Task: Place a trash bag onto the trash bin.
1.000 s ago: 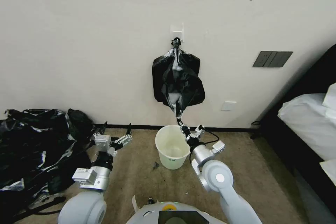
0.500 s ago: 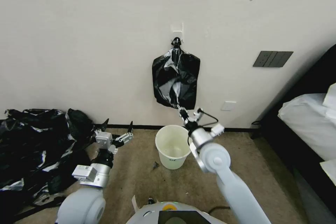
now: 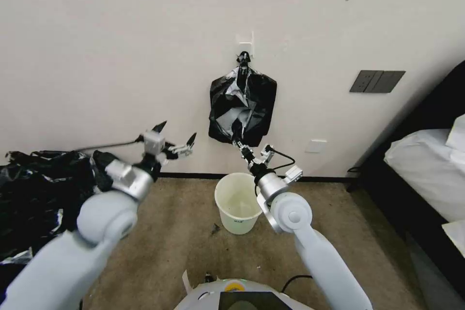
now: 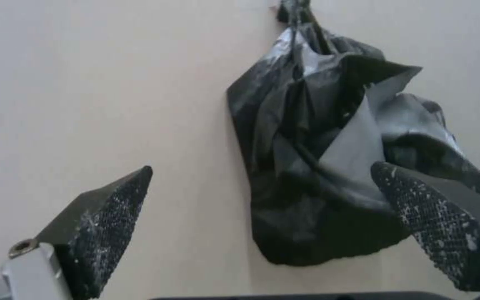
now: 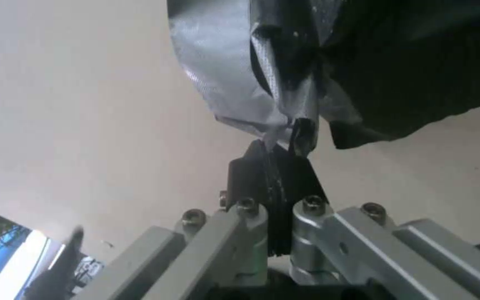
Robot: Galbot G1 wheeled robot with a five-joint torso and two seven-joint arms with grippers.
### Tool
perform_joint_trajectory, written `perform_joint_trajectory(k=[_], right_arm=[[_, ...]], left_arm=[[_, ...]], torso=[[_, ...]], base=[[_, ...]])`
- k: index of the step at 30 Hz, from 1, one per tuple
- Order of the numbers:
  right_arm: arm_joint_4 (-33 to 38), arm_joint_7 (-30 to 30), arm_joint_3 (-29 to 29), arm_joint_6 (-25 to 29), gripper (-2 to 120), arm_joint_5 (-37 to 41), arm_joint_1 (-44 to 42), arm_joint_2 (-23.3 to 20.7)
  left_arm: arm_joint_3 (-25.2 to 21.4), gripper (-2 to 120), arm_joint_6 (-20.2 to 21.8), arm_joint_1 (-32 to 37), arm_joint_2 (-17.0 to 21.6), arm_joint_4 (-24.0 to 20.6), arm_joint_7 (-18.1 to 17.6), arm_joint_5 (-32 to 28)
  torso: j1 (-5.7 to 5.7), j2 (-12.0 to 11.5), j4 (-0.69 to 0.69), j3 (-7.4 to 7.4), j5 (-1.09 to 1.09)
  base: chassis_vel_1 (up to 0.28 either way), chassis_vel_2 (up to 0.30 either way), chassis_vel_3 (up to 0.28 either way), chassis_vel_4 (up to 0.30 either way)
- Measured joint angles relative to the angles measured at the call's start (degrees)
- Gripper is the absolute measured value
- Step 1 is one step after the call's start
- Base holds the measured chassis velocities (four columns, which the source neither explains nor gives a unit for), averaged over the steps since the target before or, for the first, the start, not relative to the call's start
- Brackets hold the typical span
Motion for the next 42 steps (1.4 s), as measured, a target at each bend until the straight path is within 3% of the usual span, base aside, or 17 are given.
perform_joint_trajectory(k=[2,3,4,8,9,12,16,25,32,42], right_arm=[[-0.03,-0.02,-0.23,-0.01,0,-0.22,0.08,0.14],[-0.06,-0.05,-0.42,-0.02,0,-0.4,0.3,0.19],[-0.06,-0.05,-0.42,-0.02,0,-0.4,0.3,0.19],[-0.13,-0.28,-0.68,-0.07,0,-0.87,0.65,0.21],[-0.13,-0.28,-0.68,-0.07,0,-0.87,0.65,0.21],[-0.18,-0.93,-0.68,-0.09,0,-1.29,0.62,0.23],[-0.18,-1.15,-0.7,-0.11,0,-1.65,0.52,0.53],[-0.04,-1.2,-0.4,-0.11,0,-1.88,0.31,0.97],[0.42,-1.35,-0.19,-0.11,0,-2.04,-0.03,0.95],[1.25,-2.55,0.08,-0.12,0,-3.52,-2.26,0.77]], left_arm=[[3.0,100,1.09,-5.42,1.41,1.33,0.0,-2.27],[6.76,100,1.86,-11.02,2.18,3.11,0.0,-3.39],[6.76,100,1.86,-11.02,2.18,3.11,0.0,-3.39],[18.34,100,2.95,-22.16,1.56,8.07,0.03,-3.81],[18.34,100,2.95,-22.16,1.56,8.07,0.03,-3.81],[27.03,100,4.87,-31.61,-1.38,13.35,-0.02,-3.41],[31.96,100,6.86,-37.89,-3.91,16.73,-0.07,-2.85],[38.77,100,12.55,-44.05,-6.3,20.38,-0.52,-1.35],[41.72,100,13.65,-46.14,-8.09,22.76,-2.44,-1.04],[43.22,65,13.39,-47.47,-10.32,25.39,-4.4,-1.46]], torso=[[0.0,0.0,0.01,0.0,0.0],[0.0,0.0,0.0,0.0,0.02],[0.0,0.0,0.0,0.0,0.02],[0.0,0.0,0.0,0.0,0.01],[0.0,0.0,0.0,0.0,0.01],[0.0,0.0,-0.02,0.0,0.01],[0.0,0.0,-0.02,0.0,0.02],[0.0,0.0,0.01,0.0,0.02],[0.0,0.0,0.0,0.0,0.02],[0.0,0.0,0.0,-0.01,0.02]], base=[[0.0,0.0,0.0,0.0],[0.0,0.0,0.0,0.0],[0.0,0.0,0.0,0.0],[0.0,0.0,0.0,0.0],[0.0,0.0,0.0,0.0],[0.0,0.0,0.0,0.0],[0.0,0.0,0.0,0.0],[0.0,0.0,0.0,0.0],[0.0,0.0,0.0,0.0],[0.0,0.0,0.0,0.0]])
